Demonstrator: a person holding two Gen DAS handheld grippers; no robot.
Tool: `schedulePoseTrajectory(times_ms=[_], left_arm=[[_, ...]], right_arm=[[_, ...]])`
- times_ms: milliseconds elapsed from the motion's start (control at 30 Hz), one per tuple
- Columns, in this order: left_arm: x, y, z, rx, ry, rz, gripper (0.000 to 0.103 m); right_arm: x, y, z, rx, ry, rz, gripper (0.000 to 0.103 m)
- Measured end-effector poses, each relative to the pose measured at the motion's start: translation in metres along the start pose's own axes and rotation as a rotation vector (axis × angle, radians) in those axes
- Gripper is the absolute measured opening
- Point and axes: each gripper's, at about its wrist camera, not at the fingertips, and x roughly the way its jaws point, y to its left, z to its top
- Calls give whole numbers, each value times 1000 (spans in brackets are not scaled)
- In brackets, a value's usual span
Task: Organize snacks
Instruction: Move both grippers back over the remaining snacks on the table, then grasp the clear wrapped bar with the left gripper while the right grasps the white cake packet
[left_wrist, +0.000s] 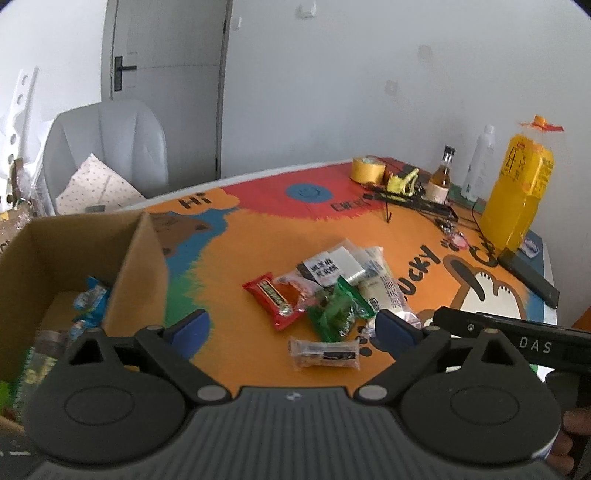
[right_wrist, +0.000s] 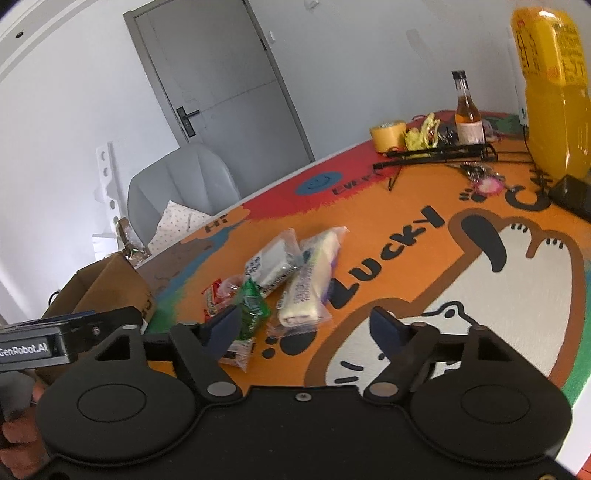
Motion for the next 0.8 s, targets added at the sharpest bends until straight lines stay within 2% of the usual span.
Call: schedulePoseTrajectory(times_ms=[100, 333, 633, 767, 800], left_arm=[[13, -7, -2, 7, 27, 0, 94], [44, -19, -8, 15, 81, 3, 94], [80, -28, -17, 43, 142, 24, 94], [89, -27, -22, 48, 157, 38, 79], [89, -27, -22, 58, 147, 47, 67]], right_arm=[[5, -8, -1, 20, 10, 9, 66], [19, -24, -2, 50, 25, 22, 61], [35, -34, -2, 67, 44, 40, 60], [43, -37, 0, 67, 53, 43, 60], [45, -37, 0, 65, 54, 44, 60]])
